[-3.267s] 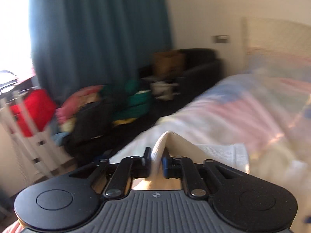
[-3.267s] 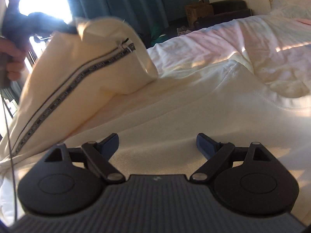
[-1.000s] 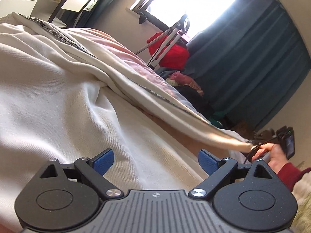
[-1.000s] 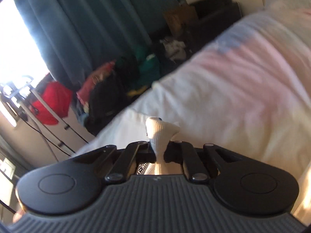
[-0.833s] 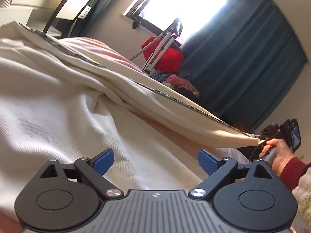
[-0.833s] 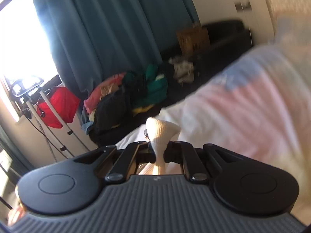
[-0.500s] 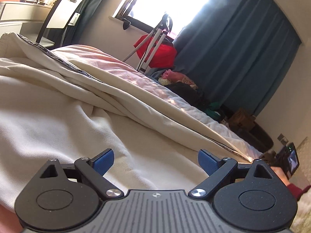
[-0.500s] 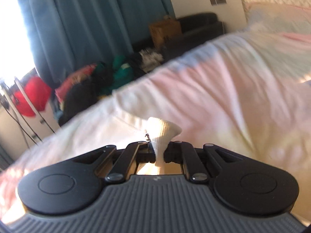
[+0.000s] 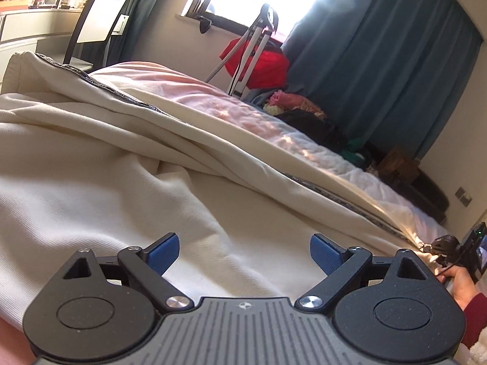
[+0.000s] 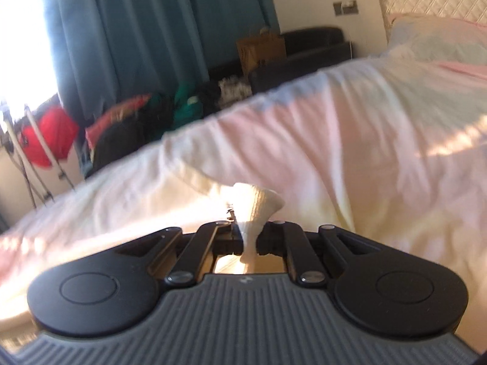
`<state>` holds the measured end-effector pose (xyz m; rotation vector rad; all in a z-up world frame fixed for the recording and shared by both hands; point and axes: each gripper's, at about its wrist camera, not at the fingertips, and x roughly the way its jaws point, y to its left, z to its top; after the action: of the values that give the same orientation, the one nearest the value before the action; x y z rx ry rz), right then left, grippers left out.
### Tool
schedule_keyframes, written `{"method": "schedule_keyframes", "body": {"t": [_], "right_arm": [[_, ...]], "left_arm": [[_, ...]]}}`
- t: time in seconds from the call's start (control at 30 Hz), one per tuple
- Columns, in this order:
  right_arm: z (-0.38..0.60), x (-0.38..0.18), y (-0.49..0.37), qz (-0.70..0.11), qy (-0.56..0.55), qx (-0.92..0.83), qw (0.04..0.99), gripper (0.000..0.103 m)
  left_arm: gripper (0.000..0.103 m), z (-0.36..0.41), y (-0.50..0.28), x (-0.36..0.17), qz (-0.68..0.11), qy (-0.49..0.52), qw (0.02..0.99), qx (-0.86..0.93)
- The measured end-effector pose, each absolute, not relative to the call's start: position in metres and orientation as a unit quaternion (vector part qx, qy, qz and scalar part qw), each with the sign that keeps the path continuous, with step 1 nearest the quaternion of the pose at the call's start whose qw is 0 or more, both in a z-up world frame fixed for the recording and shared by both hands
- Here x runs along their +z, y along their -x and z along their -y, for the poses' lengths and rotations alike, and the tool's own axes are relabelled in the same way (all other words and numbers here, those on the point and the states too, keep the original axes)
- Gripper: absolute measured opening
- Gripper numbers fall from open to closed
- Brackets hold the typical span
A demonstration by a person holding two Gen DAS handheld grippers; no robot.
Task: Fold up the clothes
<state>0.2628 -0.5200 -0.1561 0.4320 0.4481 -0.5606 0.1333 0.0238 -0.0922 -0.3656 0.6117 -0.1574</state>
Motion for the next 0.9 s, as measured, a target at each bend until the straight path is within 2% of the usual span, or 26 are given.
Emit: {"method": "schedule_keyframes", "body": {"t": [0.07,0.13,0.2,0.23,0.27,0.3,0.33,0.67,0.9], "right_arm": [[0.519,-0.166,-0.260,-0.231,-0.207,-0.271,0.911,0.014],[0.518,-0.166,-0.259,-0.238,-0.209,-0.269,0.910,0.015],[0.518,-0.160,-0.259,-0.254,-0.202,-0.257,0.910,0.025],[0.517,-0.156,-0.258,-0.260,-0.200,-0.246,0.912,0.044],[0.515,-0.150,-0.256,-0.264,-0.195,-0.236,0.915,0.075],[0.510,-0.143,-0.250,-0.259,-0.188,-0.228,0.920,0.086],[0.503,-0.135,-0.243,-0.251,-0.180,-0.219,0.925,0.090],[0.405,-0.067,-0.142,-0.228,-0.127,-0.098,0.960,0.090],[0.377,-0.064,-0.076,-0.210,-0.141,-0.070,0.965,0.090]], "left_arm": [[0.094,-0.022,-0.135,-0.092,-0.300,0.164,0.937,-0.074],[0.094,-0.020,-0.136,-0.091,-0.297,0.149,0.940,-0.073],[0.094,-0.017,-0.137,-0.090,-0.294,0.135,0.943,-0.072],[0.094,-0.015,-0.138,-0.090,-0.293,0.129,0.945,-0.071],[0.094,-0.014,-0.138,-0.089,-0.291,0.122,0.946,-0.070],[0.094,-0.012,-0.138,-0.089,-0.289,0.115,0.948,-0.069],[0.094,-0.011,-0.138,-0.088,-0.288,0.109,0.949,-0.069],[0.094,-0.006,-0.101,-0.062,-0.253,0.058,0.962,-0.085],[0.094,-0.030,-0.075,-0.047,-0.256,0.049,0.963,-0.073]]}}
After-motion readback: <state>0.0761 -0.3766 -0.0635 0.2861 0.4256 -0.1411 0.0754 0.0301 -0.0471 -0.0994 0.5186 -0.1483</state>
